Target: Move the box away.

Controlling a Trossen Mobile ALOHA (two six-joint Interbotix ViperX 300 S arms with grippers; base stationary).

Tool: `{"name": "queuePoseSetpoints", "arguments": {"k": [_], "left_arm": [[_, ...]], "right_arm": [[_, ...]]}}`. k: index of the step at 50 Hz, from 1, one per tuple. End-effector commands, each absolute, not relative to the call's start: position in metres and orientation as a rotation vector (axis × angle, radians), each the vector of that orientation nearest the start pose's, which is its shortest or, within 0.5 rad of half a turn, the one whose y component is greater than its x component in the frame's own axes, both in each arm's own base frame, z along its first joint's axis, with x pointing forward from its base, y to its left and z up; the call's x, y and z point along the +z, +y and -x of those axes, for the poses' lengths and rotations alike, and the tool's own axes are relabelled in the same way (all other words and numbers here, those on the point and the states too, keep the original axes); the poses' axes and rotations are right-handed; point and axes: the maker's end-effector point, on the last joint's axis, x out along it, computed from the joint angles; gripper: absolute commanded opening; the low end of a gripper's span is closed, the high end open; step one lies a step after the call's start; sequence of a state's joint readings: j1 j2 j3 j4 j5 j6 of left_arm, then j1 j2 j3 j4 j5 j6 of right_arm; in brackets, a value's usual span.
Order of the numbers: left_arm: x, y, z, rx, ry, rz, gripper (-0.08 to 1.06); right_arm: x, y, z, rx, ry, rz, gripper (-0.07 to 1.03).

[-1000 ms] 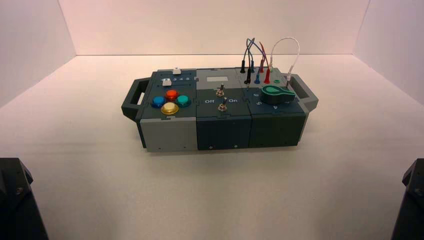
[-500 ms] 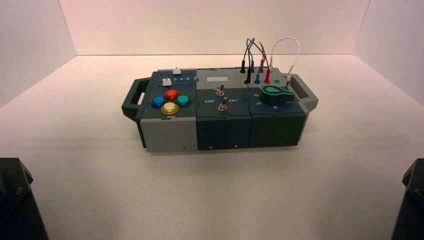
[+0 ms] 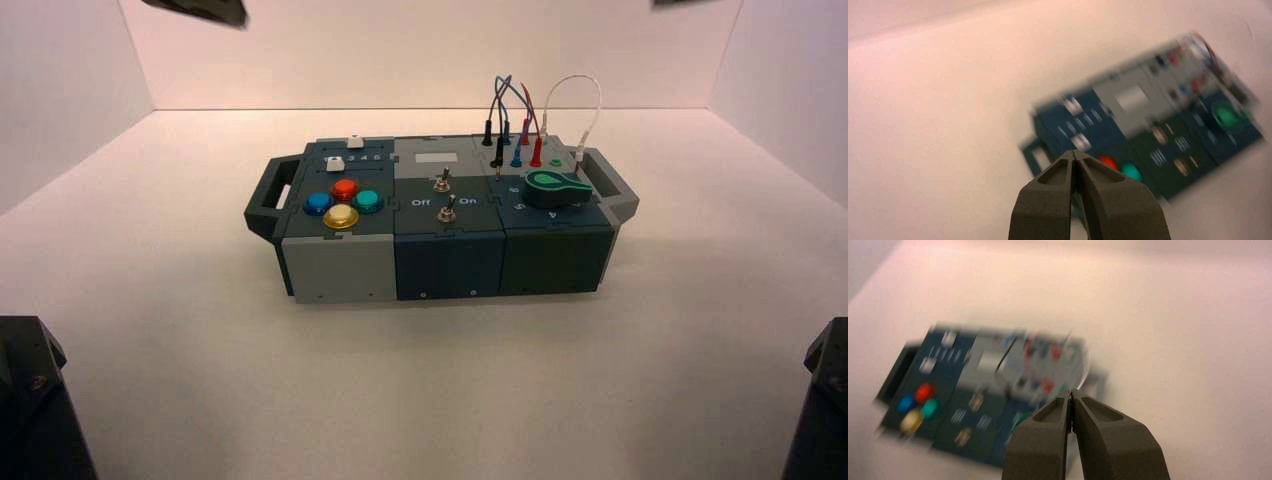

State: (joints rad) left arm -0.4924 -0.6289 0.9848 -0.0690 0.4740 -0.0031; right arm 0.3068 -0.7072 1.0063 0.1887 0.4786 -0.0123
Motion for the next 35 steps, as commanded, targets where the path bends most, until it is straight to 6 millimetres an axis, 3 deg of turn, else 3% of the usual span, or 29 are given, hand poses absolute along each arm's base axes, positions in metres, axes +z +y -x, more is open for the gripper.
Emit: {"name": "queuePoseSetpoints", "arguments": {"k": [1,17,35], "left_arm": [[0.178,-0.153,-0.232,-0.518,0.892,-0.123,-0.03],[0.138,-0.191,-0.190,-0.605,1.186,0.000,-0.03],[0.108,-0.209,-0.159,-0.640,1.363,-0.007,-0.03]], "right_arm": [[0.186,0.108,-0.243,0.354,0.881,-0.087,-0.02],[0.145,0.140,-0.205,0.452,1.167,-0.128,-0.02],[0.104,0.150,-0.176,0.469,1.348,-0.143,-0.02]]}}
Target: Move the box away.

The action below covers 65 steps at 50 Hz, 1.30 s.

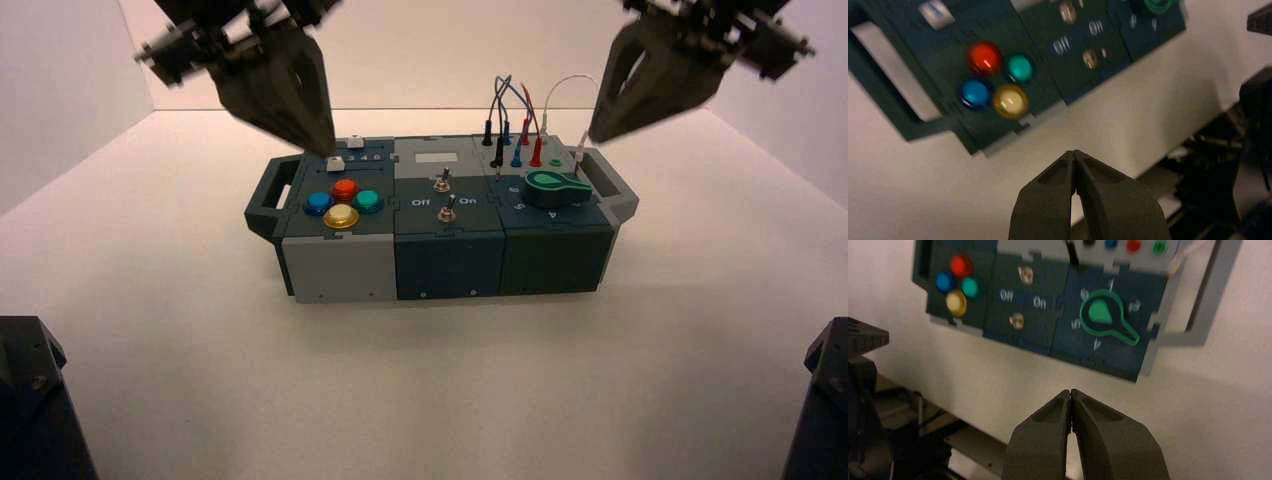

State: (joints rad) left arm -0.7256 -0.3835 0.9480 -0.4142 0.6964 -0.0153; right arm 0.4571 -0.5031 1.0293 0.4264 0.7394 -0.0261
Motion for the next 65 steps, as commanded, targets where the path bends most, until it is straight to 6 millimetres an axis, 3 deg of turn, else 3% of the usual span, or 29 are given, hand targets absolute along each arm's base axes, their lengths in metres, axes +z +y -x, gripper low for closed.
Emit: {"name": "queuePoseSetpoints", "arguments": {"k": [1,12,24,41,65], "left_arm": [[0.106,-0.209,-0.159,-0.637,1.368,-0.007,-0.03],[0.097,-0.207,-0.156,-0.621,1.402,-0.015,-0.03],[0.073,-0.202,-0.153,-0.596,1.468,-0.064,-0.03],[0.045,-0.209,-0.162,-0.581,1.542,-0.126,-0.03],[0.024,-0.214,-0.175,-0.587,1.531,-0.183,-0.03]], "right_arm": [[0.101,0.151,-0.174,0.471,1.358,-0.141,-0.02],[0.080,0.155,-0.169,0.459,1.431,-0.123,-0.02],[0.064,0.164,-0.173,0.454,1.463,-0.100,-0.02],[0.043,0.170,-0.183,0.431,1.504,-0.070,-0.02],[0.017,0.172,-0.198,0.391,1.512,-0.046,-0.02]]}}
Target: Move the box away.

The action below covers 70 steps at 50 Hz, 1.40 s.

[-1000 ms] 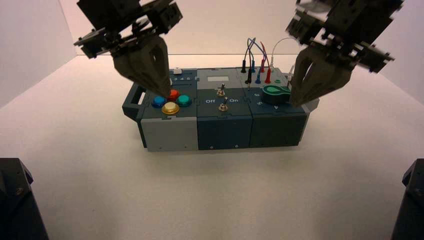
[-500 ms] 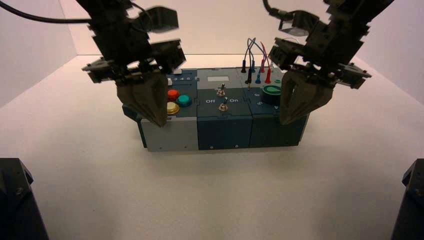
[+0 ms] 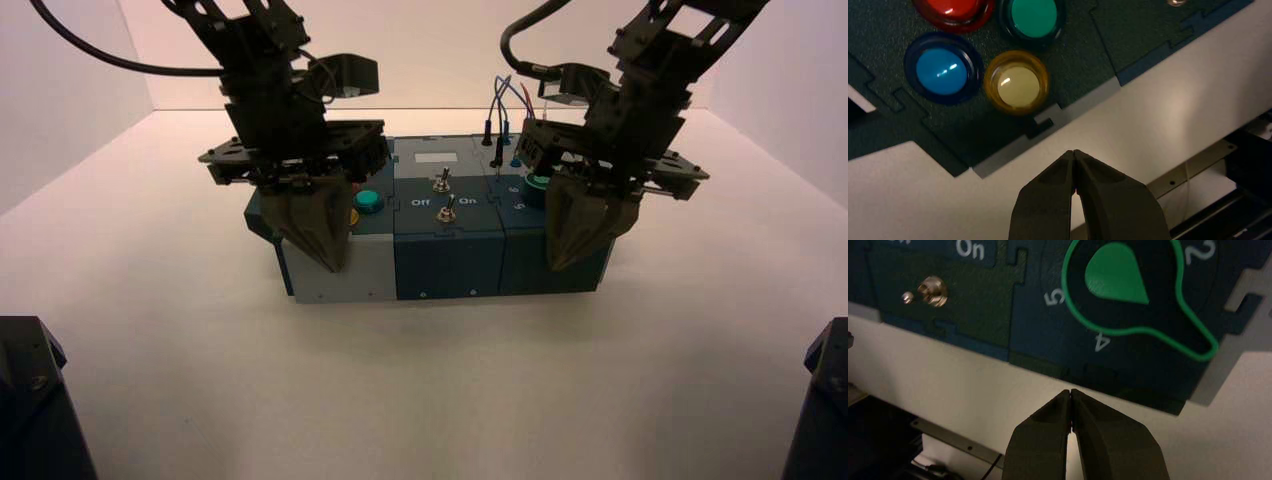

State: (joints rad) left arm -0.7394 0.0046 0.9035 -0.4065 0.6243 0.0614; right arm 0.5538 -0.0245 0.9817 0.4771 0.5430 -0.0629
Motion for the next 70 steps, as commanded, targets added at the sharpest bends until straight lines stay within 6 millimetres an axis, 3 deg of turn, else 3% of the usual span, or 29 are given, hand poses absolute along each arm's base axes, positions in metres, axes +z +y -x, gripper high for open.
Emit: {"name": "queuePoseSetpoints", "arguments": {"k": [1,21,36,48,70], "left_arm": [[0.023,-0.214,-0.176,-0.585,1.532,-0.184,-0.03],[0.009,-0.225,-0.195,-0.597,1.494,-0.214,-0.03],[0.005,-0.209,-0.222,-0.554,1.460,-0.202,-0.03],[0.005,-0.197,-0.256,-0.524,1.423,-0.204,-0.03],[-0.006,-0.205,-0.286,-0.515,1.404,-0.214,-0.03]], "right_arm": [[0.016,0.172,-0.199,0.390,1.510,-0.044,-0.02],[0.011,0.180,-0.223,0.391,1.450,-0.023,-0.02],[0.019,0.188,-0.239,0.405,1.408,-0.022,-0.02],[0.019,0.195,-0.262,0.411,1.390,0.001,-0.02],[0.015,0.184,-0.299,0.376,1.369,0.017,-0.02]]}}
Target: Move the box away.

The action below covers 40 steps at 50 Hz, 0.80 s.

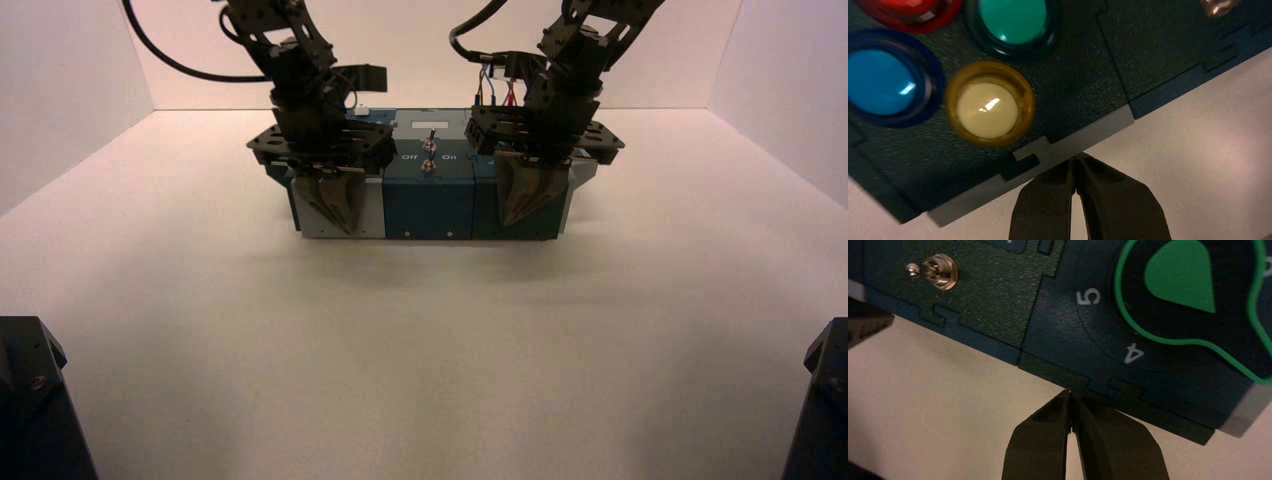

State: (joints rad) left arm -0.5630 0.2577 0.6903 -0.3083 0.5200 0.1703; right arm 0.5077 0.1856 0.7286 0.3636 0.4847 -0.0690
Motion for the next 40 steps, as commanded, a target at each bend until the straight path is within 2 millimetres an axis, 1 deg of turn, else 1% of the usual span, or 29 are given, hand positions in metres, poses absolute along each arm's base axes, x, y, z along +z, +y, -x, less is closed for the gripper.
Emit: {"name": "queuePoseSetpoints", "arguments": {"k": [1,5,10,20,25,30,36,40], "left_arm": [[-0.005,-0.206,-0.287,-0.514,1.403,-0.212,-0.03],[-0.005,-0.207,-0.292,-0.515,1.396,-0.213,-0.03],[-0.002,-0.204,-0.300,-0.505,1.382,-0.203,-0.03],[0.003,-0.190,-0.319,-0.474,1.356,-0.190,-0.03],[0.005,-0.185,-0.324,-0.463,1.341,-0.188,-0.03],[0.003,-0.180,-0.324,-0.456,1.339,-0.191,-0.03],[0.003,-0.178,-0.313,-0.460,1.351,-0.196,-0.03],[0.015,-0.180,-0.304,-0.472,1.324,-0.196,-0.03]], "right_arm": [[0.015,0.183,-0.299,0.376,1.369,0.021,-0.02],[0.017,0.182,-0.305,0.375,1.358,0.025,-0.02],[0.019,0.182,-0.312,0.373,1.344,0.025,-0.02],[0.017,0.186,-0.326,0.380,1.330,0.051,-0.02],[0.015,0.187,-0.327,0.379,1.334,0.054,-0.02],[0.013,0.185,-0.322,0.378,1.344,0.057,-0.02],[0.013,0.180,-0.309,0.378,1.356,0.064,-0.02],[0.021,0.174,-0.299,0.381,1.335,0.071,-0.02]]}}
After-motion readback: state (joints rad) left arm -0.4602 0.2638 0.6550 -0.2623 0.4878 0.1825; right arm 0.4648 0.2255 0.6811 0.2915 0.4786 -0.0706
